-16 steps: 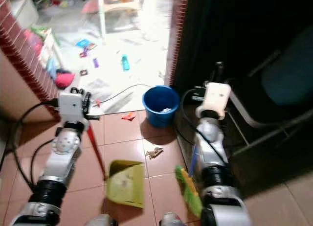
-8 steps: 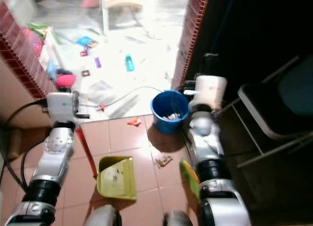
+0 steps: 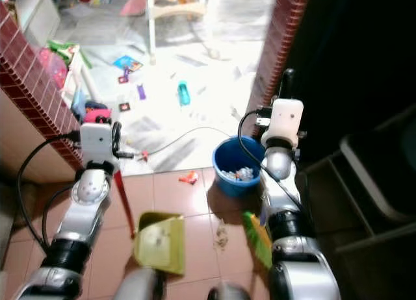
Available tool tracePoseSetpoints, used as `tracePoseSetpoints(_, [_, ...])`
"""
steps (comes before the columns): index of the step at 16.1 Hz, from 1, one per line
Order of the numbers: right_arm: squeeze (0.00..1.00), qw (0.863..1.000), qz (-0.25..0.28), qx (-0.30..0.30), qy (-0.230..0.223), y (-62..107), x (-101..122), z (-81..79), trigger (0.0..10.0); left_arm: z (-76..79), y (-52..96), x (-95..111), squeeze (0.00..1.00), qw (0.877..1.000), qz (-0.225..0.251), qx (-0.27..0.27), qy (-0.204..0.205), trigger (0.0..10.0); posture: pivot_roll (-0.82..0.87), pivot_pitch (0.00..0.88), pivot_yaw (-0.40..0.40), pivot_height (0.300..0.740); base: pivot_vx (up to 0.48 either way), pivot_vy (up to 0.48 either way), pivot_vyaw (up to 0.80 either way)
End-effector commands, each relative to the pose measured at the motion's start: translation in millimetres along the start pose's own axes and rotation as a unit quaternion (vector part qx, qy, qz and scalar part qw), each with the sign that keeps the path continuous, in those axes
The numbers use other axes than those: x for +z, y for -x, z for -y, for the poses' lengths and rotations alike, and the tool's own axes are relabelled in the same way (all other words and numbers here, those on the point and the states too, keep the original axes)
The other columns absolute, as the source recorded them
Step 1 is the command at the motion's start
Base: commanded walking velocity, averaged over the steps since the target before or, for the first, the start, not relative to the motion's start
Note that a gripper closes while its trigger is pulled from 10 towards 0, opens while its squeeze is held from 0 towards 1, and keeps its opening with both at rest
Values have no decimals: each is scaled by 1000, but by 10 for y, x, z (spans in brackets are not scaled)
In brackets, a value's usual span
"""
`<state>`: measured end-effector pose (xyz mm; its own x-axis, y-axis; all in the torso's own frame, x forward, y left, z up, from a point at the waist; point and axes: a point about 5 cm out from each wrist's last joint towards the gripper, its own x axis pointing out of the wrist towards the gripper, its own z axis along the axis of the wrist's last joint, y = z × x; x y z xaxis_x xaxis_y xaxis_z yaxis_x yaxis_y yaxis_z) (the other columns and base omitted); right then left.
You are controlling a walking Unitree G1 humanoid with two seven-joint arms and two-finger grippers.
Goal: Sweep floor
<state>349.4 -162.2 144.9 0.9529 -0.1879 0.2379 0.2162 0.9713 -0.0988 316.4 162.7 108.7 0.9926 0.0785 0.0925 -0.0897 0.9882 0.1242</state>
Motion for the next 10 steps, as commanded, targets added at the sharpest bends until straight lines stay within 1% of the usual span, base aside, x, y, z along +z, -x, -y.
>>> tracePoseSetpoints(1, [0, 1000, 20, -8, -10, -47, 92, 19, 10000, 20, -44, 111, 0, 1000, 22, 0, -10, 10000, -46, 94, 0, 740, 0, 0, 0])
tracePoseSetpoints(4, [0, 1000, 18, -11, -9, -44, 82, 23, 10000, 57, -36, 105, 0, 1000, 22, 2, -11, 10000, -48, 97, -4, 740, 0, 0, 0])
tracePoseSetpoints(6, [0, 1000, 6, -21, -14, -51, 56, 38, 10000, 151, -28, 51, 0, 1000, 4, -12, 9, 10000, -53, 105, -7, 740, 0, 0, 0])
tracePoseSetpoints(8, [0, 999, -4, -27, -18, -60, 36, 34, 10000, 247, -31, 11, 0, 999, -7, -30, 11, 10000, -55, 111, -9, 740, 0, 0, 0])
tracePoseSetpoints(10, [0, 999, -14, -34, -25, -61, 16, 34, 10000, 308, -37, 18, 0, 999, -5, -37, 18, 10000, -57, 122, -12, 740, 0, 0, 0])
